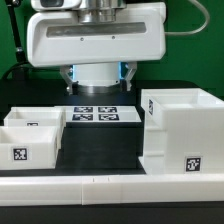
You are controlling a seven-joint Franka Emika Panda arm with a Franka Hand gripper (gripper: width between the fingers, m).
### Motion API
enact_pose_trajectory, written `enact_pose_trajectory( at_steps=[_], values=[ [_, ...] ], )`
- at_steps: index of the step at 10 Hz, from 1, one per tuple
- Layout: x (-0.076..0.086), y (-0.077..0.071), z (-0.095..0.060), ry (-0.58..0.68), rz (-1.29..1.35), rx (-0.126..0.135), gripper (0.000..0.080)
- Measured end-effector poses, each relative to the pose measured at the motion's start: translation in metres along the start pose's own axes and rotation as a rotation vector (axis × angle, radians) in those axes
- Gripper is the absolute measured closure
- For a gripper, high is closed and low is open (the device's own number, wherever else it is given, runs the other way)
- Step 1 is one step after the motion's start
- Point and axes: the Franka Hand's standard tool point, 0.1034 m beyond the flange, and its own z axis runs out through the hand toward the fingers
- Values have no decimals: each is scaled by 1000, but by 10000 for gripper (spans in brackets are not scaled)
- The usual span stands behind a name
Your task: Assemble drawer
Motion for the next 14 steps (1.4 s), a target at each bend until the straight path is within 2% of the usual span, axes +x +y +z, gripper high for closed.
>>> enact_pose_trajectory(
  at_steps=[1,2,7,9,14],
  values=[
    [-5,16,8,14,-11,-16,151],
    [-8,25,15,8,-25,-15,151],
    [-8,24,16,2,-19,-14,151],
    [-15,35,28,-45,4,-11,151],
    [-29,43,63,-96,12,-20,151]
  ],
)
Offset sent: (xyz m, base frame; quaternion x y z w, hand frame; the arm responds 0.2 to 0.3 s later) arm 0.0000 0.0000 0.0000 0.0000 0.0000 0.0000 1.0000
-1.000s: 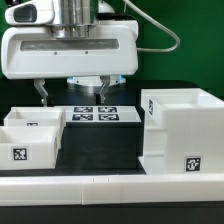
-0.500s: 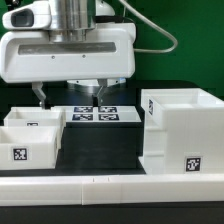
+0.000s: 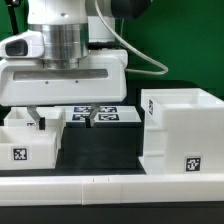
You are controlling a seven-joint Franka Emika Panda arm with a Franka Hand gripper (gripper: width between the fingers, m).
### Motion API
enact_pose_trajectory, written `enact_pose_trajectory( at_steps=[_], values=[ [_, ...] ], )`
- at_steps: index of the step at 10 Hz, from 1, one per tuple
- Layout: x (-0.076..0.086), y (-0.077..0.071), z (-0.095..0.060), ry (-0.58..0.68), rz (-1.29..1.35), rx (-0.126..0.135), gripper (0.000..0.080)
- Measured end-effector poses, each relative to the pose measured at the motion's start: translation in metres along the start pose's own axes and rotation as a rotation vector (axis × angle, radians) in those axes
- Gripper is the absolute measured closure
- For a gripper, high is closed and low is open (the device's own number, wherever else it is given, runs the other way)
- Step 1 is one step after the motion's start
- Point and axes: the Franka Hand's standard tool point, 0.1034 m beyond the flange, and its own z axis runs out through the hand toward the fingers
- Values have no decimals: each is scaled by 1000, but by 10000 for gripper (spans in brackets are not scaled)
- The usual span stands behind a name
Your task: Assemble drawer
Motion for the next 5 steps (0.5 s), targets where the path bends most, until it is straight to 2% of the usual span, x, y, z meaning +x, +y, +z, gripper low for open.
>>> enact_pose_trajectory(
  at_steps=[5],
  values=[
    [-14,10,26,-32,3,-9,151]
  ],
)
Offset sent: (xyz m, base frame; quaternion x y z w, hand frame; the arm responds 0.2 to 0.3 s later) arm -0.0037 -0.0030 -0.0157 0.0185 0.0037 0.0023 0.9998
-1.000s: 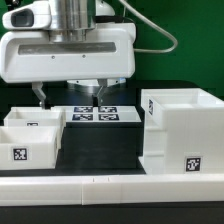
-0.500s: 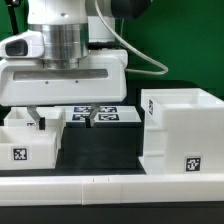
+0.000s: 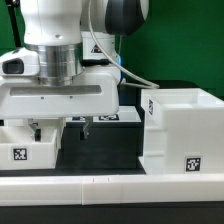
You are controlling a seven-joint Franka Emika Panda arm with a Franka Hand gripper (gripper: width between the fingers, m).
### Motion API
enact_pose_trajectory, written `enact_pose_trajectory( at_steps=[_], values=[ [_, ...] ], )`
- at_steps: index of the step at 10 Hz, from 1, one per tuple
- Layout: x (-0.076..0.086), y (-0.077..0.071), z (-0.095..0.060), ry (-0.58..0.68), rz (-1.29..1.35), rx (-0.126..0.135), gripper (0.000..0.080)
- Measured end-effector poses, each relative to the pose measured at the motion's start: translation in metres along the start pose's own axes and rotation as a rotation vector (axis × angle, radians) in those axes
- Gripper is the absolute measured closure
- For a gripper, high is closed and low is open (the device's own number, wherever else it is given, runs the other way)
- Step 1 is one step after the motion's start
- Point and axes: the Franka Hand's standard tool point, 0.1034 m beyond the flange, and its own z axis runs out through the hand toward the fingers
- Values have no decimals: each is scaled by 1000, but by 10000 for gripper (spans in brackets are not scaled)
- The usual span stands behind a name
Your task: Assemble drawer
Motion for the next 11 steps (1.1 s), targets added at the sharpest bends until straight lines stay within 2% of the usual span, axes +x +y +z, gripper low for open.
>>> enact_pose_trajectory(
  at_steps=[2,5,7,8,9,10,11],
  values=[
    [-2,1,8,-4,0,-5,151],
    [-2,2,9,0,0,-9,151],
    [-2,2,9,0,1,-9,181],
    [-2,2,9,0,1,-9,371],
    [-2,2,9,0,1,-9,371],
    [-2,2,9,0,1,-9,548],
    [-2,2,9,0,1,-9,548]
  ],
)
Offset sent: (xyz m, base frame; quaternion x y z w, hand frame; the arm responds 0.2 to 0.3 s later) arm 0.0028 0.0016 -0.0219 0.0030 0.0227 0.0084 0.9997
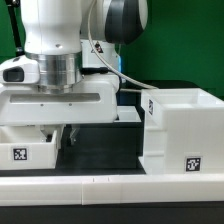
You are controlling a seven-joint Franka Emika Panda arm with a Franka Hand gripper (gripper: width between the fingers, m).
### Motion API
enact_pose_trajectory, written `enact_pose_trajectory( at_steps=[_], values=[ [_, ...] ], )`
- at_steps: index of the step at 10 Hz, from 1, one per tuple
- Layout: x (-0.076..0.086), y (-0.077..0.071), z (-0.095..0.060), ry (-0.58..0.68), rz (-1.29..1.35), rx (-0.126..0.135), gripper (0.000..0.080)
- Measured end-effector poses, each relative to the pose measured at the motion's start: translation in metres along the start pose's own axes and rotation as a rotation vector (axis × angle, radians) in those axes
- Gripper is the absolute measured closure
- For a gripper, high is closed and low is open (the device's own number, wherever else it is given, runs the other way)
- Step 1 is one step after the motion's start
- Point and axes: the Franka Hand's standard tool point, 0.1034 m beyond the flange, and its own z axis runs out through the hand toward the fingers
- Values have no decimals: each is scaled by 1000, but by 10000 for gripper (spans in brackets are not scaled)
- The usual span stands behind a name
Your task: Assemble drawer
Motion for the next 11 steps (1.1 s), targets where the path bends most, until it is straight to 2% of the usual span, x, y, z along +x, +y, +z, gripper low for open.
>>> enact_pose_trajectory(
  at_steps=[1,2,9,11],
  values=[
    [-1,0,0,-1,1,0,721],
    [0,0,0,-1,0,0,760],
    [0,-1,-1,0,-8,-2,758],
    [7,-15,-17,21,-118,-18,758]
  ],
)
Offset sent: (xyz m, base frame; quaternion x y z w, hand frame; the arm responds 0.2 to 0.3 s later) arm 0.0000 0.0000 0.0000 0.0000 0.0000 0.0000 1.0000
